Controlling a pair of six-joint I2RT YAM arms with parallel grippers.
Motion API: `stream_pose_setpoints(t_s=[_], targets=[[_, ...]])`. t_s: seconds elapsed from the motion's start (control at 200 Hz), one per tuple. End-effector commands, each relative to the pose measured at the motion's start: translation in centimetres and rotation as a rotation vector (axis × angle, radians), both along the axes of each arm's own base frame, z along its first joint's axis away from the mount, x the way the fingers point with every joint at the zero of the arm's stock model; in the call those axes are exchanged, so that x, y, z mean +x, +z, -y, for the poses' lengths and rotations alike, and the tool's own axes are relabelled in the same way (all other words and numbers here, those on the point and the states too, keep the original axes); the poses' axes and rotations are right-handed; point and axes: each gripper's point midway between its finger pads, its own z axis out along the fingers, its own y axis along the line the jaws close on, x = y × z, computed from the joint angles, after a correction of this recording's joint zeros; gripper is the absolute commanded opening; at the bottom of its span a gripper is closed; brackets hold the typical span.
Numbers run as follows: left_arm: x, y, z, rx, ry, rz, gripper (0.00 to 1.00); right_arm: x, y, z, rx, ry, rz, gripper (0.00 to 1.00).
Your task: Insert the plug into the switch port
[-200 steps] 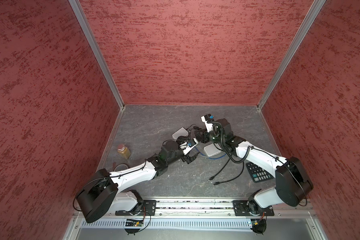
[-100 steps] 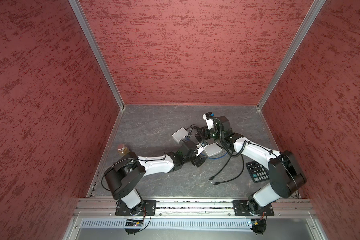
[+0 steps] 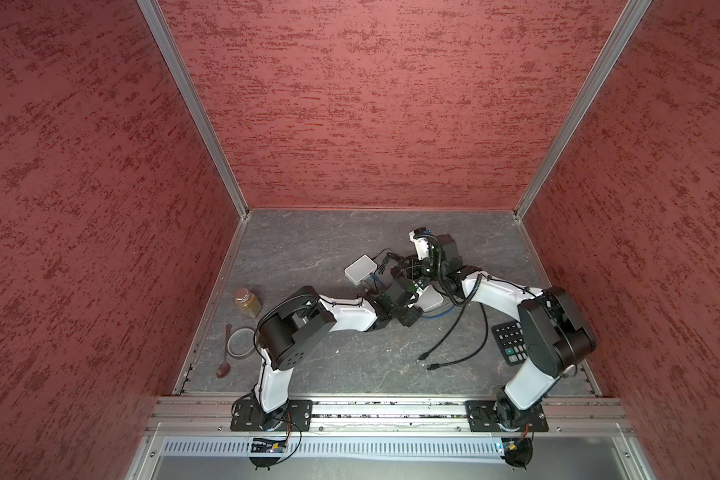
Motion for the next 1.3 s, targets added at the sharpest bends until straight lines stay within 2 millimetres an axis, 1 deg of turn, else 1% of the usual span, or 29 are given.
stream_pose_setpoints(t_s=[0.0, 0.17, 0.26, 0.326, 0.391, 0.501, 0.626, 0.791, 0.902, 0.957, 1.032, 1.047, 1.072, 1.167, 1.187, 1.292], targets=[[1.1, 0.3, 0.4, -0.008, 0.047, -0.003, 0.71, -0.1, -1.9, 0.0, -0.007, 0.012, -0.025, 0.00], [1.2, -0.4, 1.1, 0.008, 0.025, -0.027, 0.64, 0.3, -3.7, -0.2, 0.004, 0.029, -0.056, 0.00], [1.3, -0.9, 1.4, 0.024, 0.018, -0.036, 0.61, 0.4, -4.1, -0.3, 0.010, 0.038, -0.063, 0.00], [1.3, -0.9, 1.7, 0.018, 0.004, -0.036, 0.61, 0.4, -4.3, -0.4, 0.015, 0.049, -0.065, 0.00], [1.5, -0.6, 1.9, 0.003, -0.001, -0.022, 0.65, 0.4, -4.4, -0.4, 0.018, 0.059, -0.067, 0.00], [1.3, -0.1, 2.3, -0.018, -0.045, 0.003, 0.76, 0.5, -4.4, -0.5, 0.018, 0.083, -0.067, 0.00], [1.2, 0.5, 2.9, -0.052, -0.096, 0.045, 0.81, 0.6, -4.5, -0.9, 0.020, 0.112, -0.073, 0.00], [1.6, 1.2, 3.2, -0.100, -0.132, 0.139, 0.82, 0.9, -4.7, -1.1, 0.023, 0.128, -0.077, 0.00], [1.8, 1.2, 3.3, -0.113, -0.141, 0.180, 0.84, 1.0, -5.0, -1.2, 0.031, 0.139, -0.083, 0.00], [2.2, 1.2, 3.1, -0.116, -0.131, 0.200, 0.86, 1.0, -4.9, -1.3, 0.035, 0.143, -0.082, 0.00], [2.2, 1.0, 3.0, -0.110, -0.146, 0.213, 0.87, 1.0, -5.0, -1.3, 0.037, 0.147, -0.084, 0.00], [2.4, 1.6, 3.3, -0.132, -0.150, 0.235, 0.87, 1.0, -4.9, -1.4, 0.038, 0.150, -0.082, 0.00], [2.2, 1.6, 3.5, -0.138, -0.169, 0.240, 0.88, 1.1, -5.0, -1.3, 0.039, 0.151, -0.081, 0.00], [2.0, 1.4, 4.0, -0.134, -0.226, 0.230, 0.88, 1.1, -4.9, -1.4, 0.042, 0.161, -0.078, 0.00], [1.7, 0.8, 3.9, -0.111, -0.236, 0.203, 0.88, 1.1, -4.8, -1.4, 0.042, 0.161, -0.078, 0.00], [1.7, 0.1, 4.1, -0.089, -0.269, 0.145, 0.88, 1.0, -4.7, -1.4, 0.046, 0.172, -0.076, 0.00]])
